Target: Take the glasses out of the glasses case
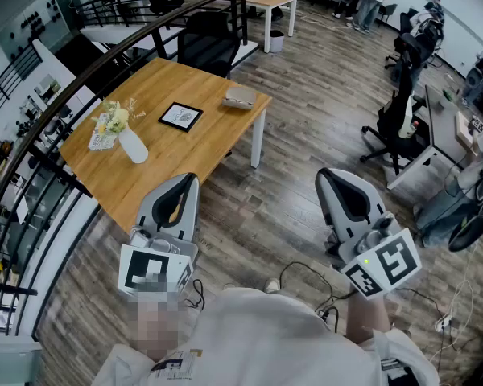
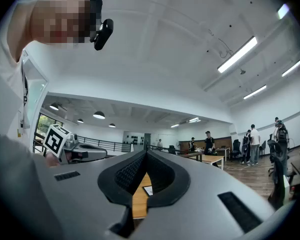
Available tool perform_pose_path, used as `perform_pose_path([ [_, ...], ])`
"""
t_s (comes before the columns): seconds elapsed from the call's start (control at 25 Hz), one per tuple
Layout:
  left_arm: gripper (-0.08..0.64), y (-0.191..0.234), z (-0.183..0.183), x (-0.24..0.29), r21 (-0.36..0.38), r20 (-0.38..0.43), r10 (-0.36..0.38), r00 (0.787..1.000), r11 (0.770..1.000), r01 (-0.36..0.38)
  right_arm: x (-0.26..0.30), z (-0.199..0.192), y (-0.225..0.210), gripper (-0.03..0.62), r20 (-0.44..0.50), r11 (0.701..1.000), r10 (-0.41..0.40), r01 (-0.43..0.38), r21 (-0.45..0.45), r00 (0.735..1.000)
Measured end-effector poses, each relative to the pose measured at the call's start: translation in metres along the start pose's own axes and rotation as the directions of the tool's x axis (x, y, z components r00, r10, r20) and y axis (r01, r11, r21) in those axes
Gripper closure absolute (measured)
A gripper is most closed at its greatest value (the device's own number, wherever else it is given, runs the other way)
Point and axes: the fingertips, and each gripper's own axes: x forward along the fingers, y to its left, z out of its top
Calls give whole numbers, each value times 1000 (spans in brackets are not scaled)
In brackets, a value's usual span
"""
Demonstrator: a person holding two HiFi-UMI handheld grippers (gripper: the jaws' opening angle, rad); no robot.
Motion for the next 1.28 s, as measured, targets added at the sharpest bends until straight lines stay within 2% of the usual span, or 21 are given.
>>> perform_pose_path([
  [0.12, 541, -9, 0, -3, -1, -8, -2, 1000, 1000, 1, -7, -3, 2, 568, 1, 1000, 22, -22, 21, 1000],
  [0.48, 541, -25, -1, 5, -6, -20, 0, 1000, 1000, 0, -18, -14, -10, 568, -20, 1000, 21, -21, 19, 1000],
  [0.68, 541, -35, -1, 13, -11, -37, 21, 999, 1000, -22, -28, -14, -25, 568, 11, 995, 51, -52, 89, 999],
  [0.84, 541, -50, -1, 23, 6, -49, 25, 998, 1000, -25, -38, -13, -47, 565, 32, 996, 11, -14, 84, 999],
  [0.88, 541, -54, -2, 26, 9, -51, 26, 998, 1000, -25, -41, -13, -53, 529, 36, 997, 5, -8, 82, 999],
  [0.96, 541, -62, -5, 31, 16, -56, 31, 998, 999, -30, -45, -16, -63, 344, 35, 998, 6, -8, 69, 999],
  [1.0, 541, -66, -7, 35, 19, -58, 36, 998, 999, -35, -47, -18, -68, 319, 35, 998, 5, -8, 64, 999],
  [1.28, 541, -91, -11, 52, 37, -82, 49, 995, 998, -46, -62, -34, -98, 319, 15, 995, 12, -13, 95, 1000],
])
